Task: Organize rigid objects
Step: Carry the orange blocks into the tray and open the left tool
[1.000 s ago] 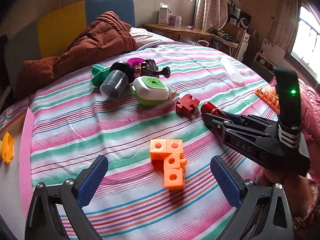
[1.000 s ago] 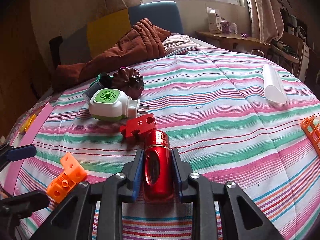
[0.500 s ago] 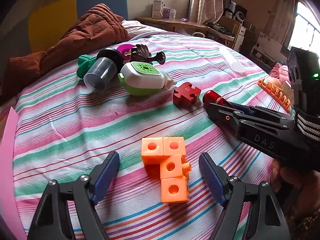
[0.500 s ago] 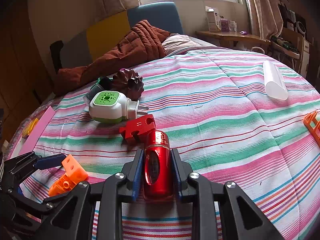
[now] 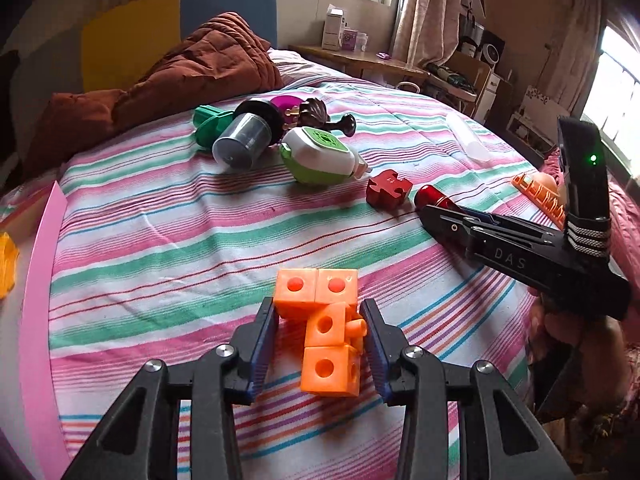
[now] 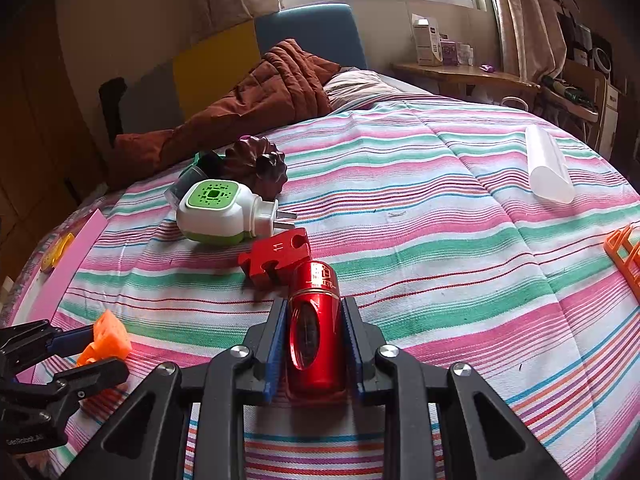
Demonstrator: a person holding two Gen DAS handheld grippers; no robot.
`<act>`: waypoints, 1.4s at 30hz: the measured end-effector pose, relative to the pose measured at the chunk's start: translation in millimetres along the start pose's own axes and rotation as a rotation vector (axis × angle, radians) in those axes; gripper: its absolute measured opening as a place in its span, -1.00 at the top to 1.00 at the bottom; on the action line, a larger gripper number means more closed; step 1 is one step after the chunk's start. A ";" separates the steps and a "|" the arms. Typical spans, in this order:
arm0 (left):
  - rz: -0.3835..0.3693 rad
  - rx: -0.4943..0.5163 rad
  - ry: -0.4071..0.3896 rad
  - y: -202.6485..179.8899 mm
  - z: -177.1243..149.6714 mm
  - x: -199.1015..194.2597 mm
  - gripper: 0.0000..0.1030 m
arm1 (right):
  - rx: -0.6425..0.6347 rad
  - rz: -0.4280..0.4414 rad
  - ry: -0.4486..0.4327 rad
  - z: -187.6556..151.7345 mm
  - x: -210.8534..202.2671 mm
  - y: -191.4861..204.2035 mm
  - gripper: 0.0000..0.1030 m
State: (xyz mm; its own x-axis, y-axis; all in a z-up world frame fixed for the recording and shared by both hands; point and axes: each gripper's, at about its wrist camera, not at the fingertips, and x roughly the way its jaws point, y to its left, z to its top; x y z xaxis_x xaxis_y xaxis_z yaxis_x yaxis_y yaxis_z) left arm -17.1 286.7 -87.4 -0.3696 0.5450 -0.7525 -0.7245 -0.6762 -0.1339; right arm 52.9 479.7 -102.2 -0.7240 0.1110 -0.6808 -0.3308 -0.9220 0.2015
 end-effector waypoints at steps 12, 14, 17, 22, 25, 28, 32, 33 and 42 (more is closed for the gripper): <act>-0.014 -0.082 -0.093 23.7 -3.2 -56.7 0.18 | -0.006 -0.007 0.001 0.0 1.4 0.9 0.51; 0.007 -0.088 -0.105 30.5 -2.3 -66.0 0.18 | -0.006 -0.007 0.001 0.0 1.4 0.8 0.51; 0.032 -0.109 -0.122 45.9 -2.1 -80.9 0.18 | -0.007 -0.008 0.002 -0.1 1.5 0.9 0.51; 0.075 -0.170 -0.138 82.9 -3.1 -103.4 0.18 | -0.020 -0.023 0.004 0.0 1.7 3.4 0.51; 0.116 -0.203 -0.148 110.7 -5.6 -115.6 0.18 | -0.032 -0.037 0.006 -0.3 2.0 5.8 0.51; 0.176 -0.224 -0.141 139.8 -9.2 -121.2 0.18 | -0.035 -0.040 0.007 -0.6 2.0 6.2 0.51; 0.248 -0.297 -0.100 184.4 -17.6 -119.9 0.18 | -0.048 -0.054 0.009 -0.2 2.6 8.7 0.51; 0.264 -0.310 -0.088 194.5 -19.6 -118.2 0.18 | -0.053 -0.059 0.009 -0.5 2.4 9.3 0.51; 0.353 -0.384 0.016 259.5 -29.7 -93.2 0.18 | -0.074 -0.114 -0.012 -4.8 -6.1 16.6 0.50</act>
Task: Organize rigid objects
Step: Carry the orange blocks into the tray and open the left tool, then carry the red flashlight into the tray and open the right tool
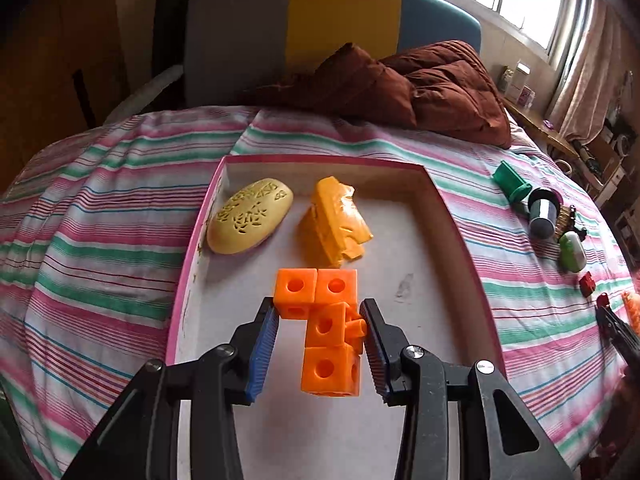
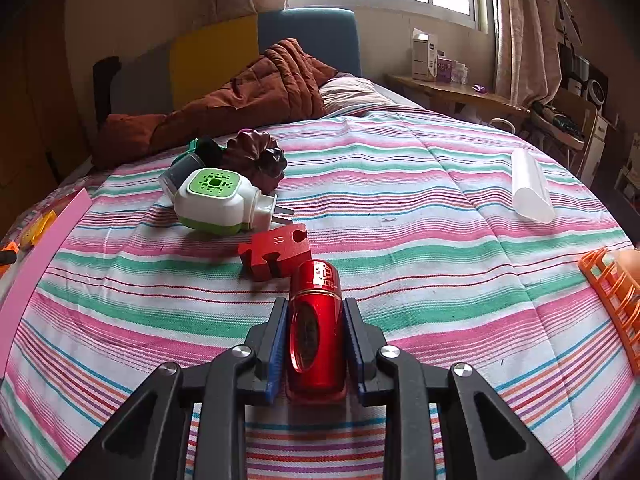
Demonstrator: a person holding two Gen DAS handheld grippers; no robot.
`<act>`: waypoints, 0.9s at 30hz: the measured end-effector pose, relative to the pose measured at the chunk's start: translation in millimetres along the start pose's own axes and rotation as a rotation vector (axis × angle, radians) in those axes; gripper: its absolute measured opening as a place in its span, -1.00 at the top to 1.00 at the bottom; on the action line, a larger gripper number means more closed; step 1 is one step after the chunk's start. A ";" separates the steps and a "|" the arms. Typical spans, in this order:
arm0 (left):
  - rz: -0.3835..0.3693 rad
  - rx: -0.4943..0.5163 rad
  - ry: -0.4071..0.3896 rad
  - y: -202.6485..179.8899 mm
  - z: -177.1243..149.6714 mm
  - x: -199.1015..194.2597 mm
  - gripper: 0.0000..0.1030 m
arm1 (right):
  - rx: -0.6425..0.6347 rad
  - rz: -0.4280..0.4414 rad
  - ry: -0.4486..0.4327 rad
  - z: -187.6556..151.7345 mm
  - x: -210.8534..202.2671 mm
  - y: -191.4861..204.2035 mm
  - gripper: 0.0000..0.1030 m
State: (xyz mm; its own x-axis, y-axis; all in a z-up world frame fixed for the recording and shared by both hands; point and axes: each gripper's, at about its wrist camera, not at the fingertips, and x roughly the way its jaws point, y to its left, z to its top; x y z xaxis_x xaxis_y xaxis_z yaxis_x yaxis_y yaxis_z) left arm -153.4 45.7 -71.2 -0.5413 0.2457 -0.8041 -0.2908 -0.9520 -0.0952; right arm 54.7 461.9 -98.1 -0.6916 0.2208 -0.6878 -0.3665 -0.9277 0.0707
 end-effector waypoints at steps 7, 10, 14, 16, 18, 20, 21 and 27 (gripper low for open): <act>0.048 0.011 0.029 7.5 11.0 16.9 0.17 | 0.148 0.052 -0.012 -14.9 -20.5 2.1 0.50; 0.075 0.020 0.026 11.6 16.8 21.1 0.15 | 0.143 0.089 -0.020 -15.2 -30.9 19.0 0.50; 0.062 -0.029 -0.004 21.4 15.2 10.3 -0.32 | 0.137 0.158 -0.043 -4.6 -45.8 44.6 0.50; 0.039 -0.071 -0.029 26.3 9.7 -1.0 -0.46 | 0.114 0.191 -0.046 2.4 -50.1 60.2 0.50; 0.024 -0.105 -0.055 29.4 2.2 -13.1 -0.53 | 0.087 0.223 -0.041 8.3 -52.2 77.2 0.50; 0.012 -0.119 -0.080 28.2 -6.5 -24.7 -0.60 | 0.066 0.257 -0.027 13.1 -51.4 94.7 0.50; 0.010 -0.124 -0.092 27.3 -11.5 -30.4 -0.63 | 0.060 0.275 -0.019 15.7 -50.2 102.4 0.50; -0.032 -0.167 -0.139 19.7 -40.1 -54.2 -0.71 | 0.023 0.384 0.007 26.4 -46.6 149.2 0.50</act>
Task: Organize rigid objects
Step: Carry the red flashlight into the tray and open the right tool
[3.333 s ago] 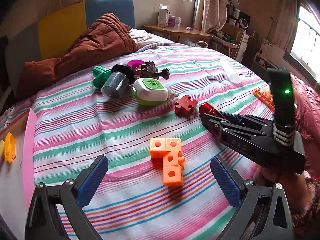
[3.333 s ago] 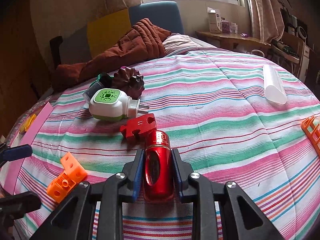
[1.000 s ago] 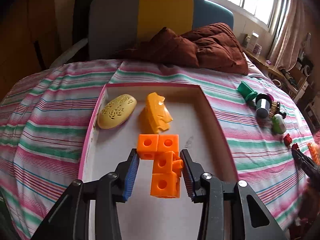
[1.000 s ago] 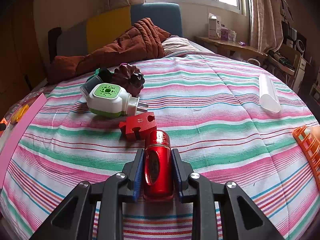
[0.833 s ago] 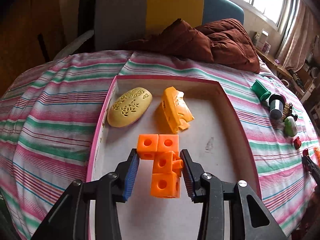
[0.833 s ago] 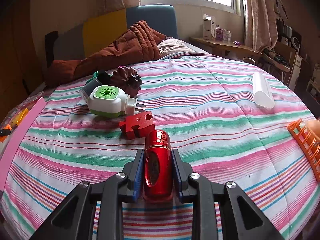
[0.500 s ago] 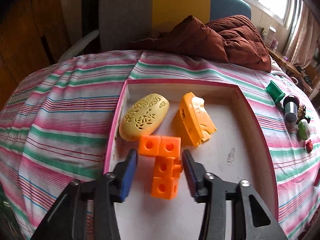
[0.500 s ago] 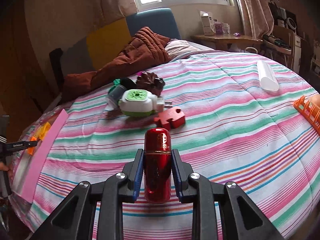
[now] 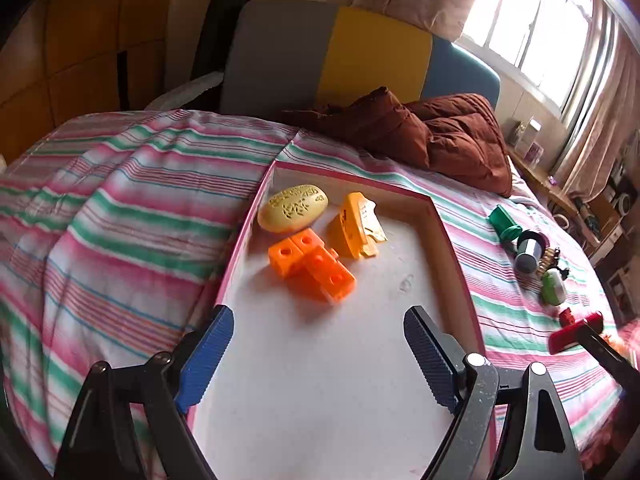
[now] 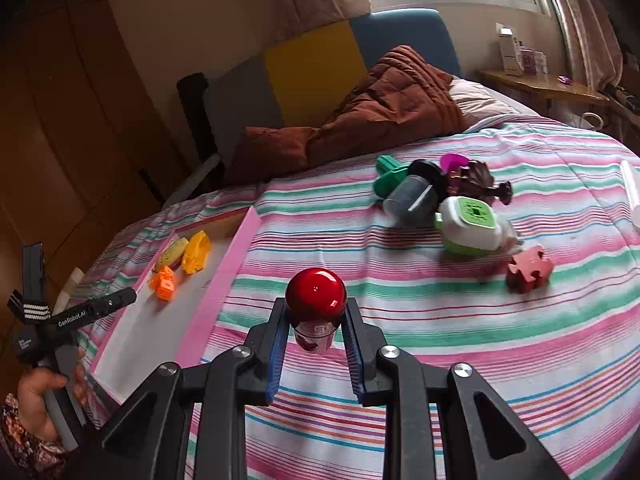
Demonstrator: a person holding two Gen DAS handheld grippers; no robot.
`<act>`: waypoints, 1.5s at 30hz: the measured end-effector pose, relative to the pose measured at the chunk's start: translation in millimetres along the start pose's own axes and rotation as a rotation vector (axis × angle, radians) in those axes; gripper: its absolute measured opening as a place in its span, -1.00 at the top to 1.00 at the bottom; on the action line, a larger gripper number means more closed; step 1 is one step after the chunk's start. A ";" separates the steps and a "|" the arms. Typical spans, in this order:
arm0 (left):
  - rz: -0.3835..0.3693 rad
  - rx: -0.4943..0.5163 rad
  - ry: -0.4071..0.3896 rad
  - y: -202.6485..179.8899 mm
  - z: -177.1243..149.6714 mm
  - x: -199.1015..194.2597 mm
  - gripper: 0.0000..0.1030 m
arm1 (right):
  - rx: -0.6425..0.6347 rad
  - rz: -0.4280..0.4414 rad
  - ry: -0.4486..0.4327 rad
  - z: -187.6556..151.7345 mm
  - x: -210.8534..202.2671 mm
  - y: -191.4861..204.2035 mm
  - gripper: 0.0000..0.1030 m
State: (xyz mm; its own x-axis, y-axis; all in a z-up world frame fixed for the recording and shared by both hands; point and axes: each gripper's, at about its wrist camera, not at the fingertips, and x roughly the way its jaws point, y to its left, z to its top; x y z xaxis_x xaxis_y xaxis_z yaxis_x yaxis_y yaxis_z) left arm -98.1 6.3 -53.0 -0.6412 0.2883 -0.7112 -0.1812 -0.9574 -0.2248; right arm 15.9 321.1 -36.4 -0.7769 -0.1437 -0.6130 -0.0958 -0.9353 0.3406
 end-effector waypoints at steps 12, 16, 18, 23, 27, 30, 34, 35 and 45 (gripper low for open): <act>-0.007 -0.028 -0.045 -5.1 -22.2 -20.2 -0.79 | -0.090 0.141 0.031 33.9 28.1 67.2 0.50; -0.007 -0.023 -0.034 -7.2 -26.6 -18.3 -0.79 | -0.142 0.171 0.078 43.0 51.6 92.1 0.50; -0.010 -0.021 -0.032 -8.1 -28.4 -18.0 -0.79 | -0.159 0.178 0.110 47.9 67.6 102.5 0.50; -0.015 -0.032 -0.033 -7.6 -30.0 -20.7 -0.84 | -0.203 0.160 0.195 56.3 112.2 123.2 0.50; -0.009 -0.047 -0.044 -4.3 -28.7 -23.1 -0.87 | -0.255 0.119 0.245 59.3 140.9 134.3 0.50; -0.009 -0.062 -0.043 -0.6 -27.7 -23.0 -0.87 | -0.269 0.099 0.274 64.1 157.7 137.9 0.50; -0.005 -0.078 -0.036 2.8 -27.5 -22.3 -0.87 | -0.251 0.080 0.318 70.7 179.2 138.5 0.48; -0.005 -0.081 -0.037 3.4 -27.5 -22.3 -0.87 | -0.247 0.068 0.315 72.3 182.7 138.6 0.47; -0.009 -0.080 -0.032 2.9 -28.9 -21.5 -0.88 | -0.210 0.079 0.285 79.6 186.0 140.3 0.31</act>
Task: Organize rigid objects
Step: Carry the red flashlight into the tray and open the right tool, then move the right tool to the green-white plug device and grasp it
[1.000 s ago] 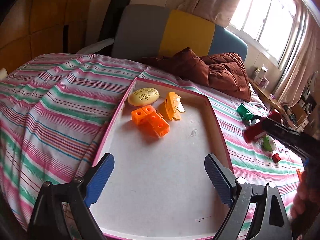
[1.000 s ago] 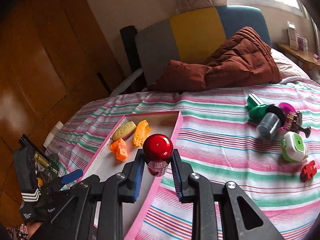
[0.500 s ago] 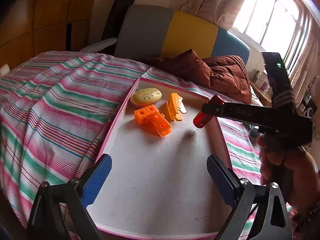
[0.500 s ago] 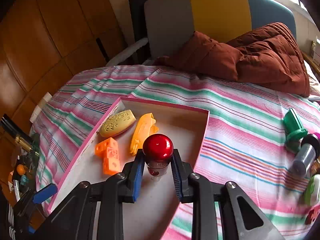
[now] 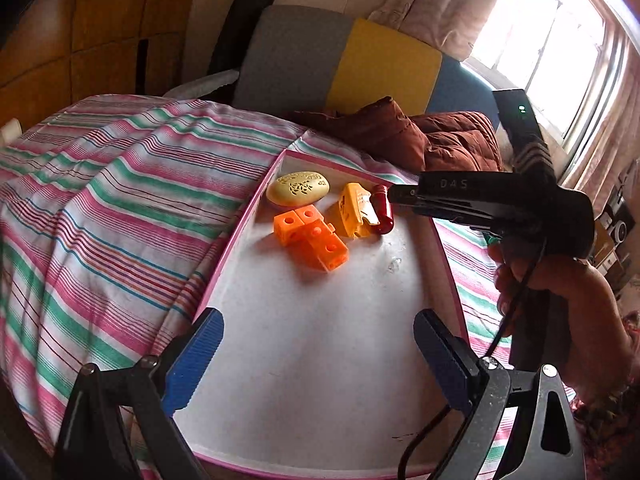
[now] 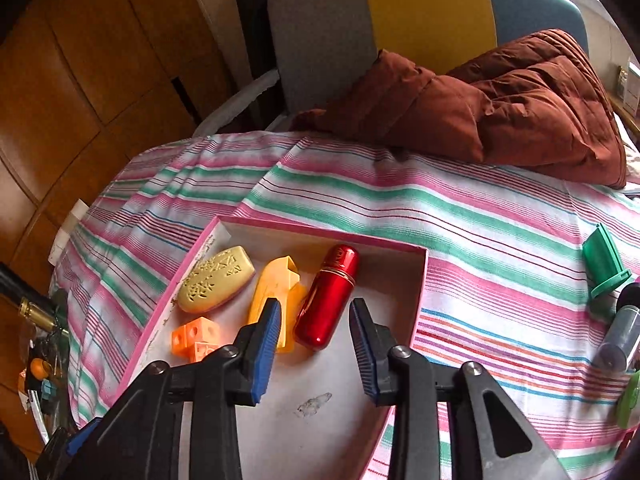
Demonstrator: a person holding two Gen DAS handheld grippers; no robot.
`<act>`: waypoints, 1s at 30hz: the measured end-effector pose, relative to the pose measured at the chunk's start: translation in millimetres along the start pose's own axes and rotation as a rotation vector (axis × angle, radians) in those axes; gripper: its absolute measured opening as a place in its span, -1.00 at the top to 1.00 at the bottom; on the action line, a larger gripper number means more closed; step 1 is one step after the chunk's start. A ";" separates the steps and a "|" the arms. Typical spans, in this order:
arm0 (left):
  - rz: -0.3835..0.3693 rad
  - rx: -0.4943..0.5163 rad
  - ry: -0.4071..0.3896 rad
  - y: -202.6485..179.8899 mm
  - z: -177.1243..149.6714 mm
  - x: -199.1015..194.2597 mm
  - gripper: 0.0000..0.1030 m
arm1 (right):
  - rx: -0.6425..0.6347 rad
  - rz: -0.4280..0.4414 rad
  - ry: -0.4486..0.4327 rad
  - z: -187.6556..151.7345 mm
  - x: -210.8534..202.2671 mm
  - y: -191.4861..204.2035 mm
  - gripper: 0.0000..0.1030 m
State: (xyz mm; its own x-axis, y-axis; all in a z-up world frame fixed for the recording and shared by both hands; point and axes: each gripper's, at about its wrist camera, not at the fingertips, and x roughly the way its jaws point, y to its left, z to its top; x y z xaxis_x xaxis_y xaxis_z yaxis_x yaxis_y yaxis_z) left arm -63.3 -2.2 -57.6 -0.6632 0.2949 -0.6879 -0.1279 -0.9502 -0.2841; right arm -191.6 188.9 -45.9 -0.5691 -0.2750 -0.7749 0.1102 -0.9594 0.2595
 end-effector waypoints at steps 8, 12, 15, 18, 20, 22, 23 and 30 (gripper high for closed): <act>-0.006 -0.022 -0.001 1.0 0.0 -1.5 -0.88 | 0.029 0.024 -0.045 -17.1 -28.2 -3.8 0.30; -0.012 -0.031 -0.009 1.0 0.6 -4.6 -0.90 | 0.027 0.018 -0.082 -28.9 -48.6 -6.2 0.30; -0.026 -0.037 -0.007 0.4 0.3 -6.4 -0.91 | 0.017 -0.002 -0.101 -40.4 -63.8 -11.1 0.28; -0.048 -0.037 0.001 -2.3 -0.4 -6.9 -0.91 | 0.024 -0.030 -0.102 -54.1 -75.1 -20.5 0.28; -0.056 -0.026 0.005 -6.2 -1.5 -7.5 -0.91 | 0.043 -0.038 -0.096 -63.2 -79.7 -29.5 0.28; -0.066 -0.010 0.005 -11.5 -2.8 -8.6 -0.91 | 0.065 -0.050 -0.089 -72.5 -84.0 -39.5 0.28; -0.071 -0.002 0.005 -14.3 -3.5 -9.5 -0.91 | 0.074 -0.057 -0.089 -77.2 -86.3 -44.2 0.28; -0.138 0.053 -0.010 -33.1 -7.9 -17.3 -0.94 | 0.110 -0.106 -0.088 -111.3 -102.3 -71.6 0.28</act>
State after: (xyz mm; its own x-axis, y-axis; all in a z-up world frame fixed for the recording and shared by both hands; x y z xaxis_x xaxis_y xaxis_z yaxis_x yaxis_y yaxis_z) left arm -41.8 25.0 -41.6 -0.6440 0.4220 -0.6381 -0.2570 -0.9050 -0.3391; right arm -50.6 278.8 -49.4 -0.6421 -0.1620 -0.7493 -0.0411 -0.9687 0.2447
